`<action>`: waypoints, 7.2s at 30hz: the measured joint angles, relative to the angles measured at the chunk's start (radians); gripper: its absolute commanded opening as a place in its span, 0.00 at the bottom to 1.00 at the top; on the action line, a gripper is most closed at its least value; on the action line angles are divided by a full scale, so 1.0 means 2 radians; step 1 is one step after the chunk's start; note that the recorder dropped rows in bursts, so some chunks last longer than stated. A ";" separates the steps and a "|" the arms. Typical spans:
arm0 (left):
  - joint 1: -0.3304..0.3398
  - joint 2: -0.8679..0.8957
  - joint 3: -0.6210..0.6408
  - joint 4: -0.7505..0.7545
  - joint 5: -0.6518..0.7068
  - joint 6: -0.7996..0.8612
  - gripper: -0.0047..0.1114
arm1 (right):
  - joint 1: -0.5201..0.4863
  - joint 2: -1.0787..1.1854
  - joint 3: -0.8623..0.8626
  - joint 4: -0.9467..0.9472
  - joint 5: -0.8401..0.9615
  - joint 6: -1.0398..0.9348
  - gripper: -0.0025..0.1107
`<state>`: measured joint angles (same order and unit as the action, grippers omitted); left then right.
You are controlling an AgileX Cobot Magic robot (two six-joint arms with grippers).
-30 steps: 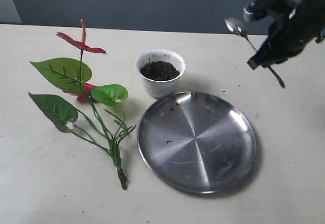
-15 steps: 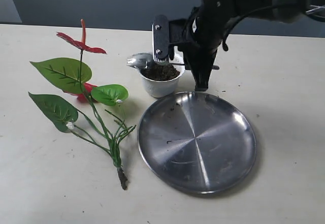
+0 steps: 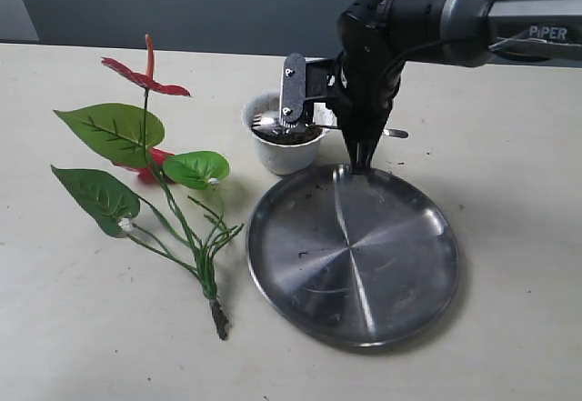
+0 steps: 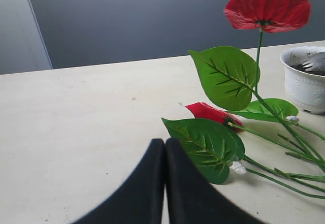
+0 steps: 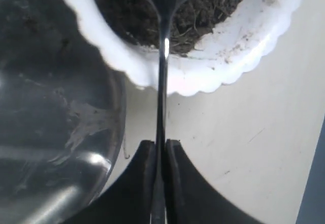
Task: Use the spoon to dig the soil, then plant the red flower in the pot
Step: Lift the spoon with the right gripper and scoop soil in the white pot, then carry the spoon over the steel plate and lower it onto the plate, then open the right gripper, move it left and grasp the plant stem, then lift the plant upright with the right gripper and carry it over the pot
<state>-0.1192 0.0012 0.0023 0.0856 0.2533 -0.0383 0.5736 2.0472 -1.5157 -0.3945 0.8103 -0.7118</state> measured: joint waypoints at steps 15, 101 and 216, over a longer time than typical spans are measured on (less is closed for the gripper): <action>0.000 0.000 0.000 0.000 0.000 0.000 0.05 | 0.000 0.019 -0.001 -0.042 0.012 0.105 0.02; 0.000 0.000 0.000 0.000 0.000 0.000 0.05 | -0.052 -0.055 0.119 0.293 0.091 0.214 0.02; 0.000 0.000 0.000 0.000 0.000 0.000 0.05 | -0.065 -0.218 0.249 0.241 -0.684 0.406 0.02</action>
<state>-0.1192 0.0012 0.0023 0.0856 0.2533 -0.0383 0.4439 1.6111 -1.0179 0.0881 -0.5575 0.0996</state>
